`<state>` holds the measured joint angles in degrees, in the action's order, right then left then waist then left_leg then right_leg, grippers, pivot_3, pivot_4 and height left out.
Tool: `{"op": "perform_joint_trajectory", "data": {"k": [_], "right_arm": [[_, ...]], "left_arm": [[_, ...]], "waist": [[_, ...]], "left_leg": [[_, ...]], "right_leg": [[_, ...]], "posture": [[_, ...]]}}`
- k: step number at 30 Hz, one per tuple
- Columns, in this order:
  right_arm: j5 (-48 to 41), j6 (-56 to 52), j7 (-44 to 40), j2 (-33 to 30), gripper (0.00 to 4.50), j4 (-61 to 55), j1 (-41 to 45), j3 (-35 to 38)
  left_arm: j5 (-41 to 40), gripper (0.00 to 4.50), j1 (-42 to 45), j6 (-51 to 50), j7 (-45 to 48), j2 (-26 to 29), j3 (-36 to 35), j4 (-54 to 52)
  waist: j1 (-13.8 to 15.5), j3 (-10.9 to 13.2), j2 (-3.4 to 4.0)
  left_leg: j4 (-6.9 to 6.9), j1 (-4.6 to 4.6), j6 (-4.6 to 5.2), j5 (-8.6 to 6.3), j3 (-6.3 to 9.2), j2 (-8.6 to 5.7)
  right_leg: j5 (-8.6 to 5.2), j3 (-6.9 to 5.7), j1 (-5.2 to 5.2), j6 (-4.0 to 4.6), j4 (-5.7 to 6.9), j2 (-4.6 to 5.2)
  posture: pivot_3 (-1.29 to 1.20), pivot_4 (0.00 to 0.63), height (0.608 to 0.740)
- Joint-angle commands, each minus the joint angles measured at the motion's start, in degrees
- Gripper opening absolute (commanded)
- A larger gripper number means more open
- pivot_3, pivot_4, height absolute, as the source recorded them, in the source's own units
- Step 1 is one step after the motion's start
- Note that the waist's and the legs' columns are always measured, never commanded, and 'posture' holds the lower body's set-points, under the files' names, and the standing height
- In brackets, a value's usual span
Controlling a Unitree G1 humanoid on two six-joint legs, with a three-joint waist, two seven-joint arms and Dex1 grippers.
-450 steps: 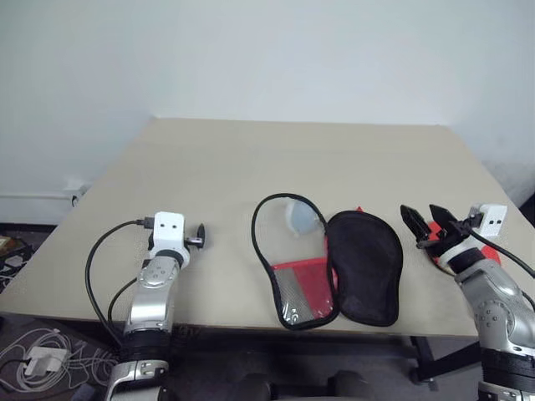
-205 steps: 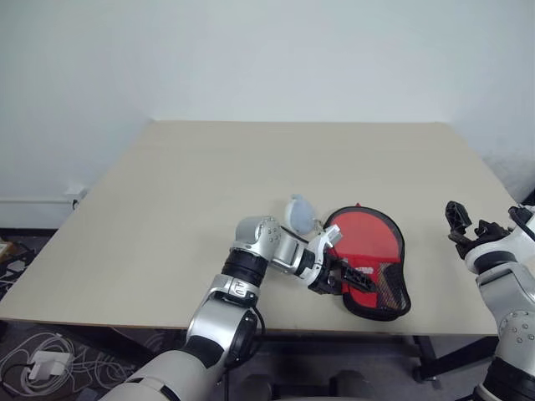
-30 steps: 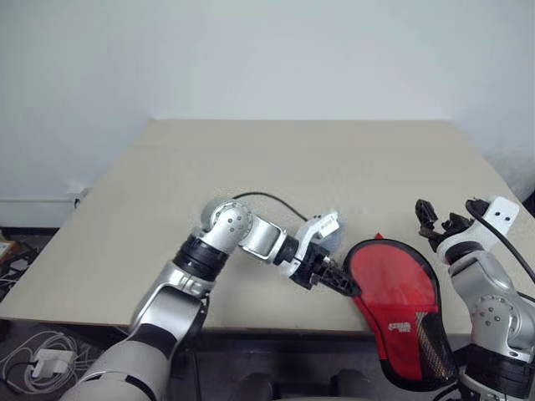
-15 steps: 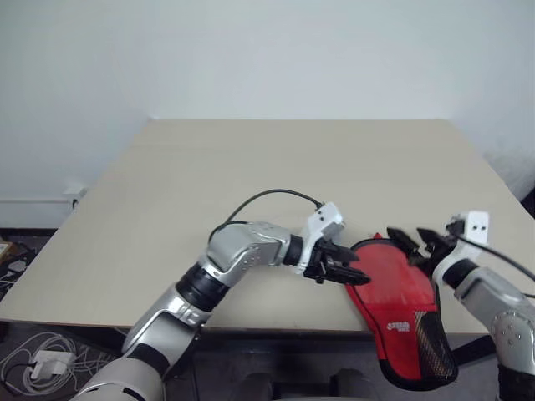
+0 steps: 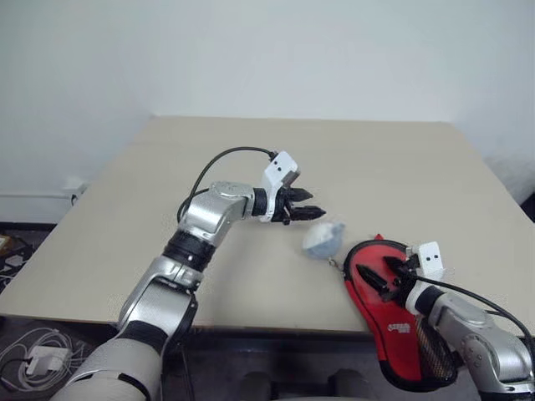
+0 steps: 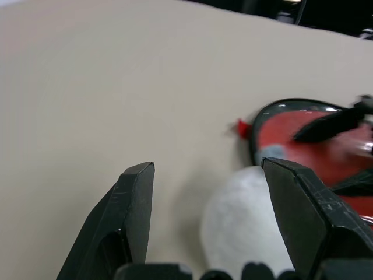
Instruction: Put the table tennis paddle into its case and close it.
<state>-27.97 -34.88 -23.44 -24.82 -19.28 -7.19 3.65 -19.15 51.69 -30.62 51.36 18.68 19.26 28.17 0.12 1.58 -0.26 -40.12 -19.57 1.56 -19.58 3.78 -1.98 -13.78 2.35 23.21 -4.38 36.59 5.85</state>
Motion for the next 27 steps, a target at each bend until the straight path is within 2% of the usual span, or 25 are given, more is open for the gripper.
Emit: {"op": "perform_joint_trajectory", "data": {"k": [1,7,11,18,25,27], "right_arm": [[2.74,1.39,1.08,1.68,4.5,5.97,-0.43,-0.28],[6.25,3.52,1.35,1.39,4.5,8.49,-1.02,-0.52],[7.7,4.25,1.63,1.77,4.5,9.25,-1.24,-0.62],[9.9,4.9,1.98,2.3,4.5,10.29,-1.14,-1.2],[10.82,4.85,2.15,3.08,4.5,11.73,0.43,-0.99],[11.08,4.85,2.1,3.28,4.5,11.92,0.51,-1.05]], "left_arm": [[3.69,3.08,0.98,3.71,2.07,-1.47,0.71,1.66],[4.52,3.08,-4.68,4.98,11.12,-1.0,2.52,-3.14],[7.69,3.08,-6.21,4.17,13.52,0.0,4.53,-2.66],[12.33,3.08,-5.47,7.12,11.27,-2.69,4.47,3.32],[10.98,3.08,-4.19,7.1,12.21,-6.78,1.26,7.53],[10.29,2.7,-3.1,5.97,10.77,-8.15,-0.81,9.85]], "waist": [[-0.01,-0.01,-0.16],[0.08,-0.09,-0.35],[0.43,-0.18,-0.63],[0.42,-0.26,-0.75],[0.39,-0.43,-1.02],[0.4,-0.44,-1.03]], "left_leg": [[0.0,0.01,0.0,0.0,0.0,0.01],[-0.03,0.05,0.0,0.0,0.02,0.02],[-0.08,0.05,0.0,-0.01,0.05,0.0],[-0.08,0.12,0.01,-0.01,0.11,0.0],[-0.08,0.2,0.02,-0.02,0.13,0.0],[-0.08,0.22,0.02,-0.02,0.15,0.0]], "right_leg": [[0.0,0.0,0.0,0.0,0.01,-0.01],[0.0,0.02,-0.05,0.01,0.02,0.01],[0.01,-0.03,-0.11,0.01,0.02,0.02],[0.0,-0.12,-0.29,0.01,-0.04,0.02],[0.0,-0.12,-0.35,0.01,-0.03,0.02],[0.0,-0.12,-0.38,0.01,-0.04,0.02]], "posture": [[0.0,0.0,0.716],[0.0,0.0,0.716],[0.0,0.0,0.716],[0.0,0.0,0.716],[0.0,0.0,0.716],[0.0,0.0,0.716]]}}
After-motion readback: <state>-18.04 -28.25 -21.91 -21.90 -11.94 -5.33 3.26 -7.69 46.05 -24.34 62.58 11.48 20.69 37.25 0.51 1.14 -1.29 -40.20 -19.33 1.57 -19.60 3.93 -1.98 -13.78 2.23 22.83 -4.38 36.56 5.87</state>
